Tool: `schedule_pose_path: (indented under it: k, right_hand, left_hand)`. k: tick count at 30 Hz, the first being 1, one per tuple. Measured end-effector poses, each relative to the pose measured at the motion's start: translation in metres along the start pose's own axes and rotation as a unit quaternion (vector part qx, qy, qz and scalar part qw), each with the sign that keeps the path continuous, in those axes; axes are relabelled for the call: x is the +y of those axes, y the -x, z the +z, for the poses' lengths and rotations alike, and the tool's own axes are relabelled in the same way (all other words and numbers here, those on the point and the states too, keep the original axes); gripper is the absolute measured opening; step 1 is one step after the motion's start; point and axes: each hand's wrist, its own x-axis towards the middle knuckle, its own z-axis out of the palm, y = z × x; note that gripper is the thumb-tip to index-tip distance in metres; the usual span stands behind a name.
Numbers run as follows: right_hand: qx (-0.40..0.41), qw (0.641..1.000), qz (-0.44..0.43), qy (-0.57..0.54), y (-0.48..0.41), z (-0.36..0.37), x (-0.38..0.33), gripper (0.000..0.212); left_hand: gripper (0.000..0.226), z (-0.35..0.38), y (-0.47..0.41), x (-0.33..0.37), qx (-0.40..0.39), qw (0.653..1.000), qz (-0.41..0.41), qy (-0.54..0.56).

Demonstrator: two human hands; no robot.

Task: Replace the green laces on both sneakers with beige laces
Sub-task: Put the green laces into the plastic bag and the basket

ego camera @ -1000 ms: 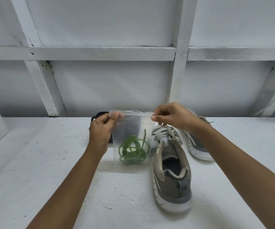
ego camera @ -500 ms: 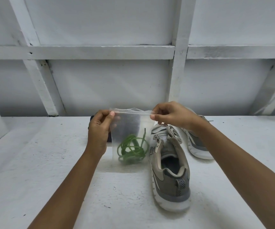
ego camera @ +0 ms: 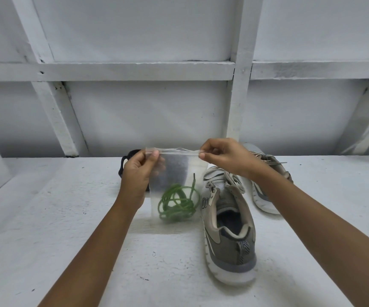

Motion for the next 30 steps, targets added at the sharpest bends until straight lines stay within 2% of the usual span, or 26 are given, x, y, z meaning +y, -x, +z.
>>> schedule_pose_path:
  k: [4, 8, 11, 14, 18, 22, 27, 30]
  right_hand:
    - [-0.020, 0.999, -0.003, 0.028, -0.001, 0.000, -0.005, 0.004]
    - [-0.024, 0.999, -0.017, 0.043, -0.005, 0.005, -0.012, 0.007]
    - [-0.018, 1.000, -0.019, -0.001, -0.007, 0.005, -0.011, 0.008]
    - [-0.024, 0.999, -0.030, -0.002, -0.006, 0.004, -0.008, 0.006]
    - [-0.035, 0.998, -0.029, 0.040, -0.008, 0.004, -0.009, 0.005]
    - [-0.040, 0.994, -0.043, 0.093, -0.012, 0.005, -0.018, 0.018]
    - [-0.035, 0.986, -0.086, 0.138, -0.017, 0.013, -0.032, 0.018]
    - [-0.023, 0.990, -0.099, 0.102, -0.017, 0.013, -0.033, 0.014]
  left_hand:
    - [0.011, 0.004, -0.002, 0.001, 0.032, 0.998, 0.033, -0.042]
    - [0.011, 0.008, 0.000, 0.004, 0.021, 0.998, 0.050, -0.035]
    - [0.008, 0.009, 0.000, 0.009, -0.019, 0.999, 0.020, 0.021]
    - [0.023, 0.010, 0.000, 0.011, -0.062, 0.994, -0.055, 0.068]
    - [0.013, 0.014, -0.001, 0.009, -0.046, 0.998, -0.042, -0.016]
    - [0.010, 0.019, 0.000, 0.011, -0.045, 0.998, 0.014, -0.044]
    - [0.018, 0.026, 0.002, 0.017, -0.058, 0.995, 0.035, -0.073]
    - [0.022, 0.025, 0.001, 0.020, -0.055, 0.996, 0.017, -0.064]
